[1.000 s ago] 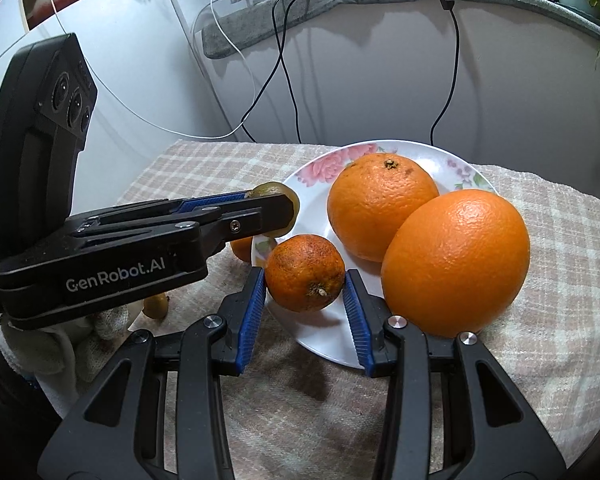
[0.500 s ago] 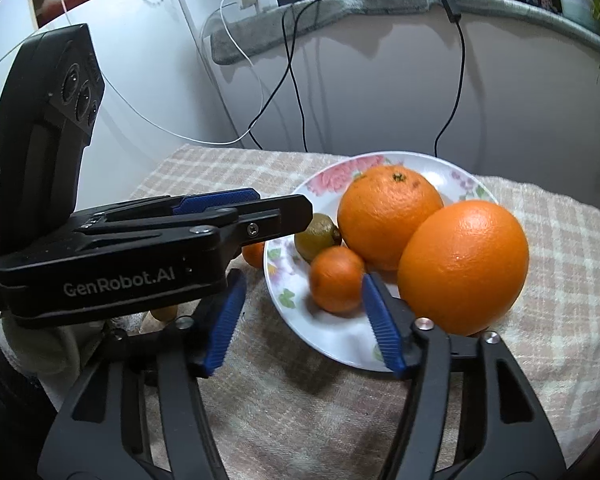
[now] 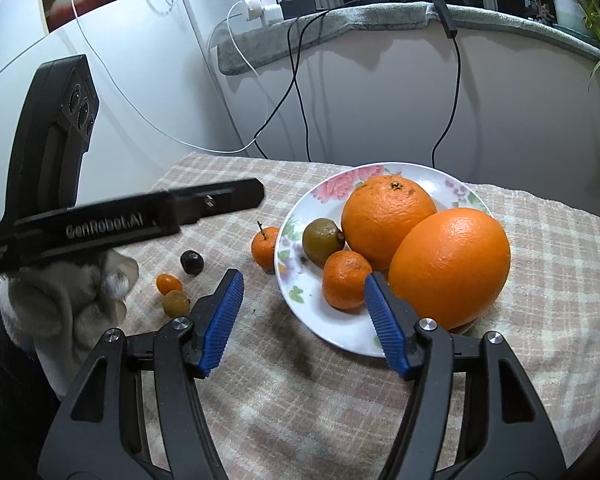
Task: Organize fruits
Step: 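Open both tools to set the tangerine and kiwi on the plate, then move the right tool to a dark plum while the left tool reaches a tangerine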
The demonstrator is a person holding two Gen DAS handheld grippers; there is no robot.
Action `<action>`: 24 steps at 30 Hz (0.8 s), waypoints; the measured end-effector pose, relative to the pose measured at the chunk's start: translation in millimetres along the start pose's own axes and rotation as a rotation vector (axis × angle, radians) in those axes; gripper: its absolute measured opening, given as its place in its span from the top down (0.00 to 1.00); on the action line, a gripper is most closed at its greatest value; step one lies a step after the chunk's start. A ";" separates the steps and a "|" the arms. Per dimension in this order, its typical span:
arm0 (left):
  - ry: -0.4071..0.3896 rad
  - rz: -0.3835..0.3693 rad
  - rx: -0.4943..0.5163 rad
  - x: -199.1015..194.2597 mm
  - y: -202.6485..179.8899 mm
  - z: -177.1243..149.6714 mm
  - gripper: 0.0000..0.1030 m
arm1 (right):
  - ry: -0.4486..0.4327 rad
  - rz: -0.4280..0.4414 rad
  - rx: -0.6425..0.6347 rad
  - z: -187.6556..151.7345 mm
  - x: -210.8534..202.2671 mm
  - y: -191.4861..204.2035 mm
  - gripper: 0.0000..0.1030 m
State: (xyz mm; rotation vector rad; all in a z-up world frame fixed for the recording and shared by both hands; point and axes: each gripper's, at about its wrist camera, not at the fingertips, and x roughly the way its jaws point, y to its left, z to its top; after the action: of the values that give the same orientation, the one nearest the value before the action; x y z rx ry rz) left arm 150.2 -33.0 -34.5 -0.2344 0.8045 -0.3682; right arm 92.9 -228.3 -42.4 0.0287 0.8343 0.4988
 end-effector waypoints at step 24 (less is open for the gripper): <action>-0.014 0.111 -0.074 -51.0 66.6 -34.3 0.52 | 0.007 0.102 -0.175 -32.0 -9.8 58.7 0.36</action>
State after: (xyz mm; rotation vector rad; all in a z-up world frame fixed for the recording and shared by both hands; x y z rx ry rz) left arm 107.9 46.2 -46.9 -0.2597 0.8141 -0.2321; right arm 40.3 -186.1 -44.5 -0.0919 0.7968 0.6665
